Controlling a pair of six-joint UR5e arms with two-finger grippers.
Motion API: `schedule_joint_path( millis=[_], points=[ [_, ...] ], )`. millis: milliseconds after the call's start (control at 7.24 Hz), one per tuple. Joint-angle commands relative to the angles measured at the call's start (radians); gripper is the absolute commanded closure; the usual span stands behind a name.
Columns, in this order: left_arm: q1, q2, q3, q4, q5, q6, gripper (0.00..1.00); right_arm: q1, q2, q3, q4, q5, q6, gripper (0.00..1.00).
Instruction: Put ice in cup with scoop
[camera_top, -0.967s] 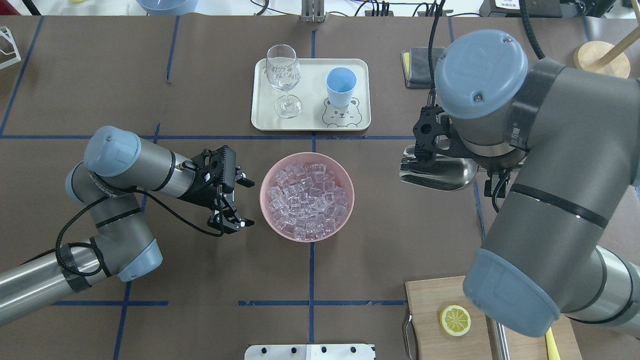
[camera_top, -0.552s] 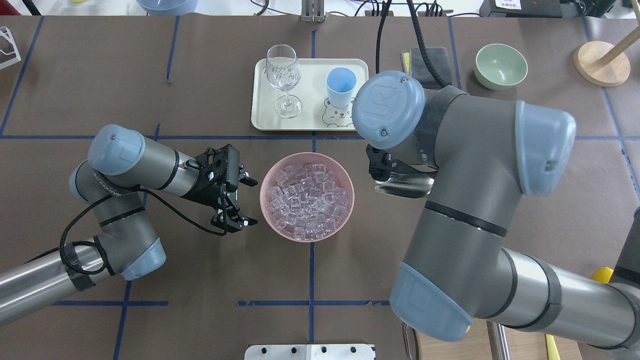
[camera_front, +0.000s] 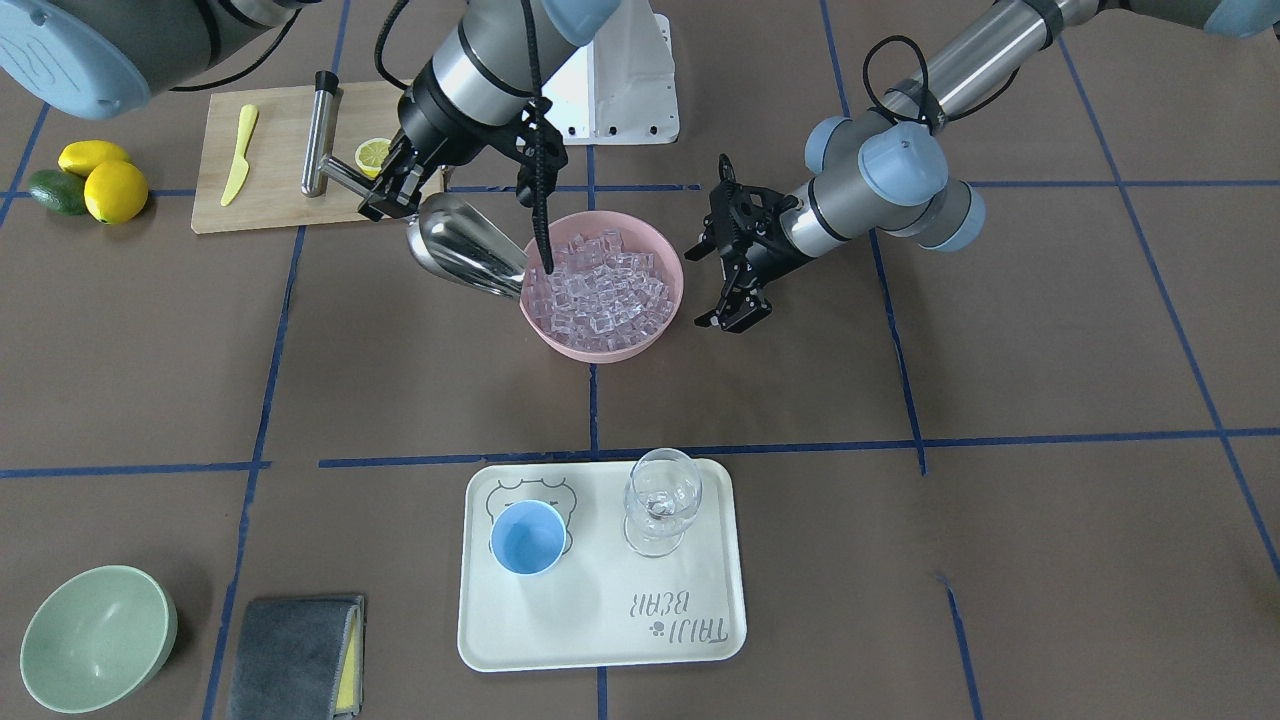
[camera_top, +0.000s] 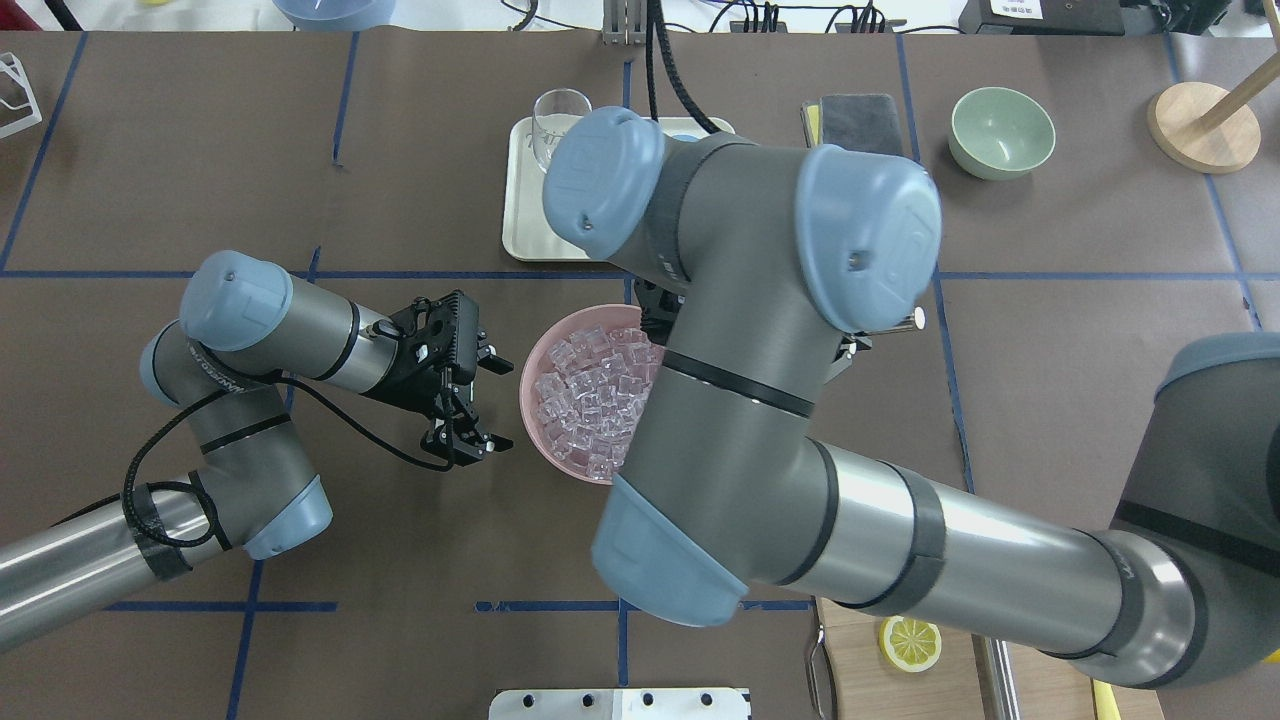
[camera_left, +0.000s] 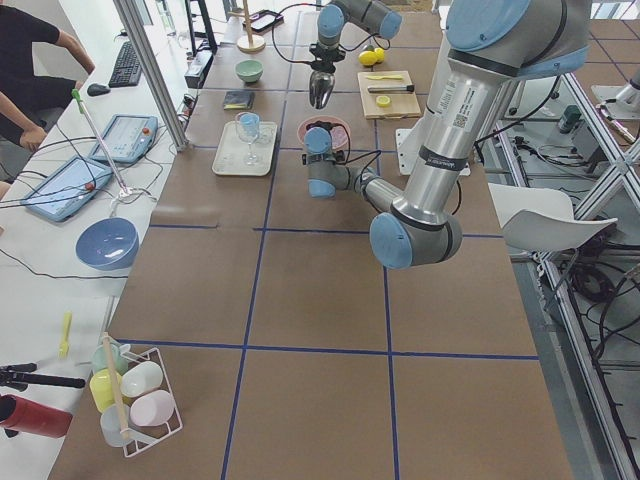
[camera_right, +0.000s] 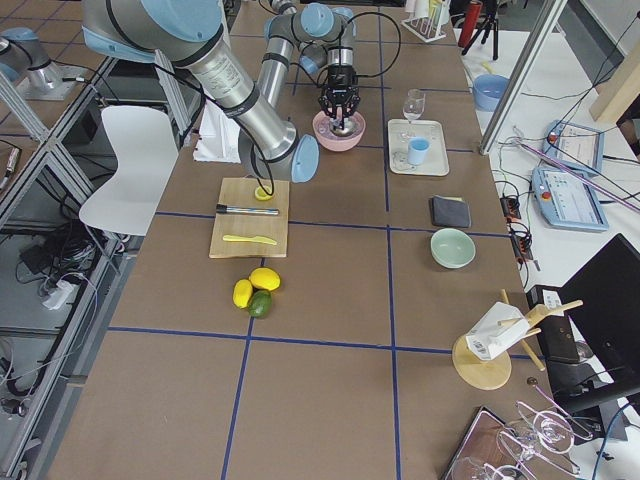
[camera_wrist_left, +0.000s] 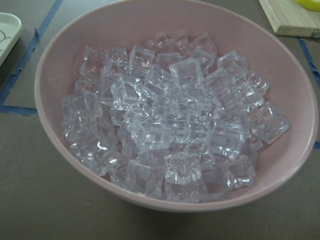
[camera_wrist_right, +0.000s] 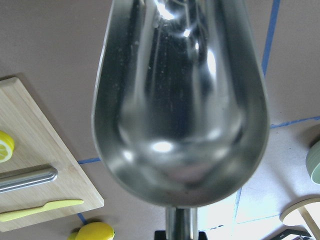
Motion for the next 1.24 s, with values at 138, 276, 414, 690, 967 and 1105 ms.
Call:
schedule_joint_path(
  millis=[138, 276, 414, 690, 967, 1105],
  points=[
    [0.001, -0.002, 0.006, -0.006, 0.006, 0.000, 0.00, -0.028, 0.095, -0.180, -0.013, -0.006, -0.031, 1.00],
    [0.001, -0.002, 0.006, -0.006, 0.009, 0.000, 0.00, -0.028, 0.106, -0.181, -0.049, -0.006, -0.062, 1.00],
    [0.001, -0.003, 0.006, -0.006, 0.012, 0.000, 0.00, -0.028, 0.112, -0.185, -0.056, -0.006, -0.073, 1.00],
    [0.001, -0.003, 0.006, -0.006, 0.012, 0.000, 0.00, -0.040, 0.193, -0.350, -0.056, -0.042, -0.076, 1.00],
    [0.001, -0.002, 0.006, -0.007, 0.012, 0.000, 0.00, -0.051, 0.212, -0.397, -0.064, -0.078, -0.122, 1.00],
    [0.001, -0.002, 0.006, -0.009, 0.012, 0.000, 0.00, -0.053, 0.218, -0.400, -0.064, -0.101, -0.124, 1.00]
  ],
)
